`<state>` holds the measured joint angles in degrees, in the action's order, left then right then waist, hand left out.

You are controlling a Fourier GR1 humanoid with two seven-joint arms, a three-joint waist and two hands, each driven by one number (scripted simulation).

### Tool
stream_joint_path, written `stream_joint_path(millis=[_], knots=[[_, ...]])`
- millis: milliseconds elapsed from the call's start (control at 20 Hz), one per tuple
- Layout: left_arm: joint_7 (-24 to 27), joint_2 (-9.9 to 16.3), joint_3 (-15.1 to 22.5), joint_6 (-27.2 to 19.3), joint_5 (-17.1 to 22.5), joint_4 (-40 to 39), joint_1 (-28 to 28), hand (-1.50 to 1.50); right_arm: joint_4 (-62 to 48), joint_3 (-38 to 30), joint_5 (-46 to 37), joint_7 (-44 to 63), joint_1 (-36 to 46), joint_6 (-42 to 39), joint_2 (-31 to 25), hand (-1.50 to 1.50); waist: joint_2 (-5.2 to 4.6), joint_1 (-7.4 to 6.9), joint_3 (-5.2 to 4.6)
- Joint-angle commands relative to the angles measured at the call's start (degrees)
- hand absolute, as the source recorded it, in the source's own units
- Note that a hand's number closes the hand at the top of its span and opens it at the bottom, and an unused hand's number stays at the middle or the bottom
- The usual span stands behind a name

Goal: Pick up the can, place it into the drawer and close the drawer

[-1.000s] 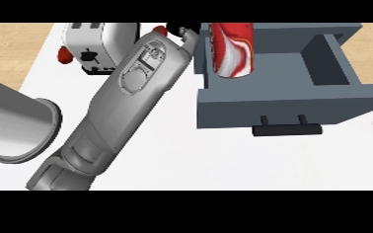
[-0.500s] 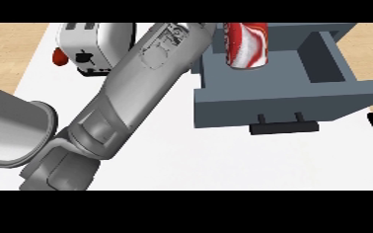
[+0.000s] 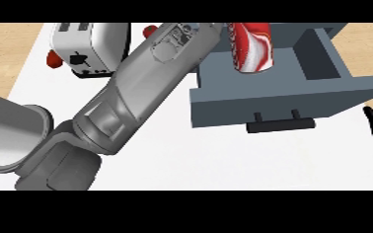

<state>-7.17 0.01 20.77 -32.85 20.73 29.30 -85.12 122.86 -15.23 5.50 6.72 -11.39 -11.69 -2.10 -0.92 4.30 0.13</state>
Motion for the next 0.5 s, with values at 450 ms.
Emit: stream_joint_path(millis=[450], knots=[[6.7, 0.0, 7.9, -3.6, 5.4, -6.5, 0.7, 1.5, -1.8, 1.8, -2.2, 1.5, 5.6, 1.8, -0.1, -1.5, -0.77, 2.09, 0.04]])
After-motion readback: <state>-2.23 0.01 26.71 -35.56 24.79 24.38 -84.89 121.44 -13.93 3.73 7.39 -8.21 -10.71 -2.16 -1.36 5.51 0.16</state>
